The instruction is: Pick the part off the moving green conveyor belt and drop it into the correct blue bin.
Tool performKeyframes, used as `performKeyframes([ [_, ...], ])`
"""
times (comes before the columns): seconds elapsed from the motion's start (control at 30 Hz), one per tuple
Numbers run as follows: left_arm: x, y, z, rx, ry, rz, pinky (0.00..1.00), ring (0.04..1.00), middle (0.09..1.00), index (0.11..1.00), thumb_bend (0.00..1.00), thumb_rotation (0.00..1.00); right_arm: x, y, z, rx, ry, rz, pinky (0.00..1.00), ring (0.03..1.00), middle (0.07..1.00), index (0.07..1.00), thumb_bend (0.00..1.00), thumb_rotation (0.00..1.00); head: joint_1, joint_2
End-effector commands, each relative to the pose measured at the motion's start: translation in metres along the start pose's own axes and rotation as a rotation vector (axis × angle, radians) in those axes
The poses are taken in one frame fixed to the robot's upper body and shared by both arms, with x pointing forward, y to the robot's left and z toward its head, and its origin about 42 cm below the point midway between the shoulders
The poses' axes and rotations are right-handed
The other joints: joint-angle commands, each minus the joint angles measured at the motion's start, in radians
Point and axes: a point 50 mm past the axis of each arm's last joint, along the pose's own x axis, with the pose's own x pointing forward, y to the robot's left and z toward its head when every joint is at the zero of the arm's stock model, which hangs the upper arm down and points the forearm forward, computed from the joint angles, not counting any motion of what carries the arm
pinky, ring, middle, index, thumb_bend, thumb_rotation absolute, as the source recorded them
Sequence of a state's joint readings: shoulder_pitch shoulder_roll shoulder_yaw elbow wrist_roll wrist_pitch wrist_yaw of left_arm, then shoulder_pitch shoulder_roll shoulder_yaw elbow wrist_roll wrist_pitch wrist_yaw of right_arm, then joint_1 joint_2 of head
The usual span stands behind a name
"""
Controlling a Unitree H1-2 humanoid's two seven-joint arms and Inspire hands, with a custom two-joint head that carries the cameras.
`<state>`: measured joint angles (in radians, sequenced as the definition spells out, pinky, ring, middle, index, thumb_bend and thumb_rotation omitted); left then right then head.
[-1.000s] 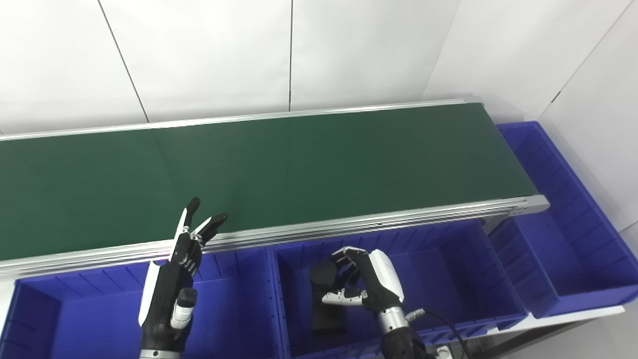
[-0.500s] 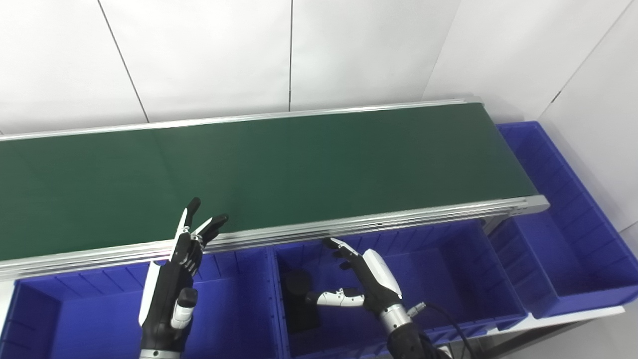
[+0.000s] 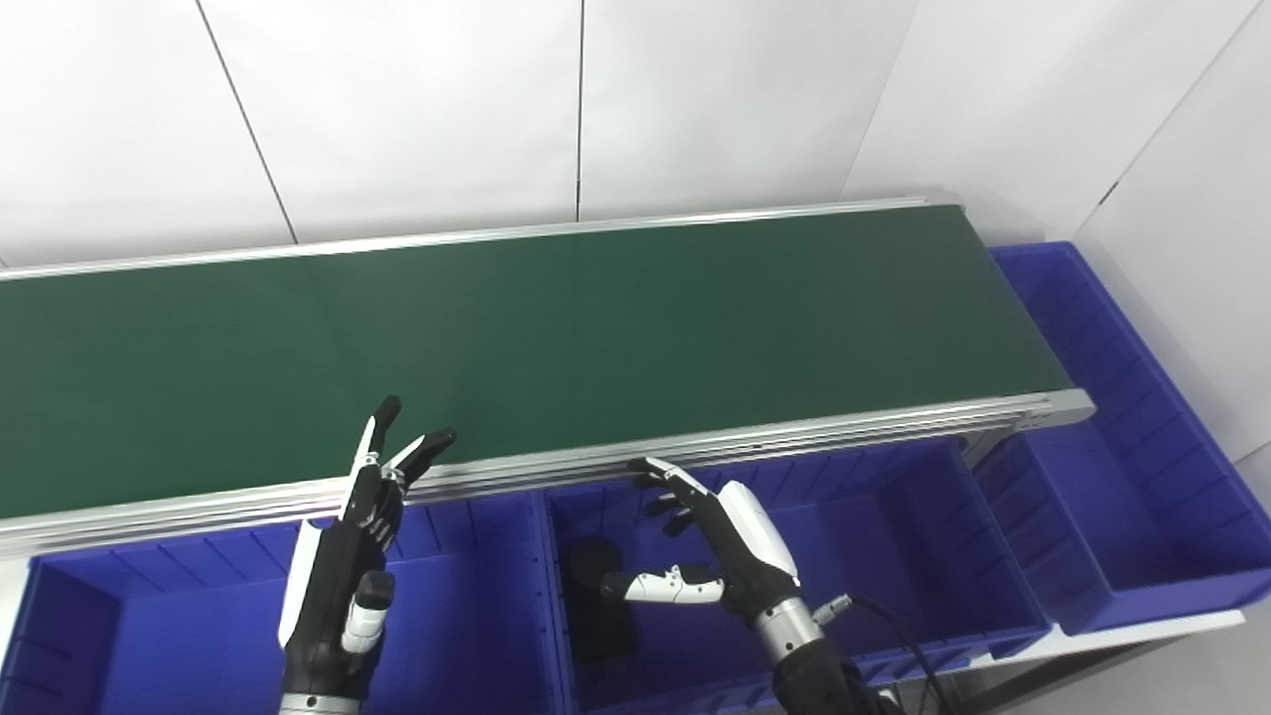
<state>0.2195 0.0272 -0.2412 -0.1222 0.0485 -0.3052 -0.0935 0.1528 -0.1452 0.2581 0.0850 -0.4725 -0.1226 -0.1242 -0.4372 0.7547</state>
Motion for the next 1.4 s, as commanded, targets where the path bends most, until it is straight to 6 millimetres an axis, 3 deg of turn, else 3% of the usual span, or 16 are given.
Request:
performKeyframes([
  [0.0,0.006,0.003,0.007,0.018,-0.079,-0.013,0.92,0.875,0.839,1.0,0.9,1.0,0.0,-0.007,0.021,0.018,-0.109,0.001,0.58,0.679,0.784,0.837,1.0,0.64,0.0,-0.002],
  [0.23,0.008,0.004,0.0,0.022,-0.085,-0.019,0.91,0.874,0.844,1.0,0.89,1.0,-0.007,-0.015,0.037,0.001,-0.126,0.039,0.48,0.587,0.702,0.746,1.0,0.69,0.002,-0.002],
  [0.47,0.009,0.003,0.002,0.02,-0.087,-0.015,0.92,0.872,0.838,1.0,0.9,1.0,-0.016,-0.017,0.043,0.034,-0.132,0.045,0.48,0.561,0.641,0.697,1.0,0.7,0.009,-0.004],
  [0.6,0.008,0.001,0.002,0.014,-0.09,-0.015,0.93,0.871,0.836,1.0,0.91,1.0,-0.021,-0.018,0.052,0.202,-0.194,0.005,0.5,0.575,0.66,0.709,1.0,0.67,0.027,-0.008],
  [0.8,0.008,0.0,-0.001,0.006,-0.087,-0.011,0.92,0.87,0.838,1.0,0.9,1.0,-0.024,-0.022,0.064,0.292,-0.255,-0.036,0.56,0.66,0.735,0.763,1.0,0.74,0.037,-0.012],
  [0.83,0.008,-0.002,-0.003,0.007,-0.085,-0.01,0.92,0.869,0.836,1.0,0.9,1.0,-0.024,-0.022,0.066,0.323,-0.27,-0.049,0.58,0.674,0.744,0.768,1.0,0.74,0.104,-0.036],
  [1.0,0.007,-0.008,-0.007,-0.001,-0.068,-0.002,0.95,0.871,0.83,1.0,0.88,1.0,-0.024,-0.023,0.065,0.399,-0.313,-0.071,0.65,0.719,0.777,0.791,1.0,0.74,0.127,-0.044],
  [1.03,0.007,-0.008,-0.01,-0.01,-0.069,-0.007,0.95,0.871,0.83,1.0,0.88,1.0,-0.024,-0.021,0.065,0.413,-0.322,-0.077,0.65,0.72,0.778,0.792,1.0,0.74,0.171,-0.061],
  [1.17,0.007,-0.009,-0.017,-0.016,-0.075,-0.015,0.95,0.866,0.826,1.0,0.85,1.0,-0.024,-0.012,0.062,0.45,-0.346,-0.086,0.79,0.829,0.851,0.857,1.0,0.81,0.196,-0.079],
  [1.33,0.006,-0.007,-0.017,0.001,-0.074,-0.019,0.94,0.886,0.855,1.0,0.83,1.0,-0.024,-0.005,0.06,0.458,-0.349,-0.081,0.84,0.875,0.892,0.895,1.0,0.84,0.237,-0.102],
  [1.37,0.005,-0.006,-0.017,0.01,-0.072,-0.02,0.93,0.918,0.9,1.0,0.83,1.0,-0.023,-0.003,0.059,0.454,-0.35,-0.08,0.88,0.908,0.918,0.915,1.0,0.86,0.246,-0.106],
])
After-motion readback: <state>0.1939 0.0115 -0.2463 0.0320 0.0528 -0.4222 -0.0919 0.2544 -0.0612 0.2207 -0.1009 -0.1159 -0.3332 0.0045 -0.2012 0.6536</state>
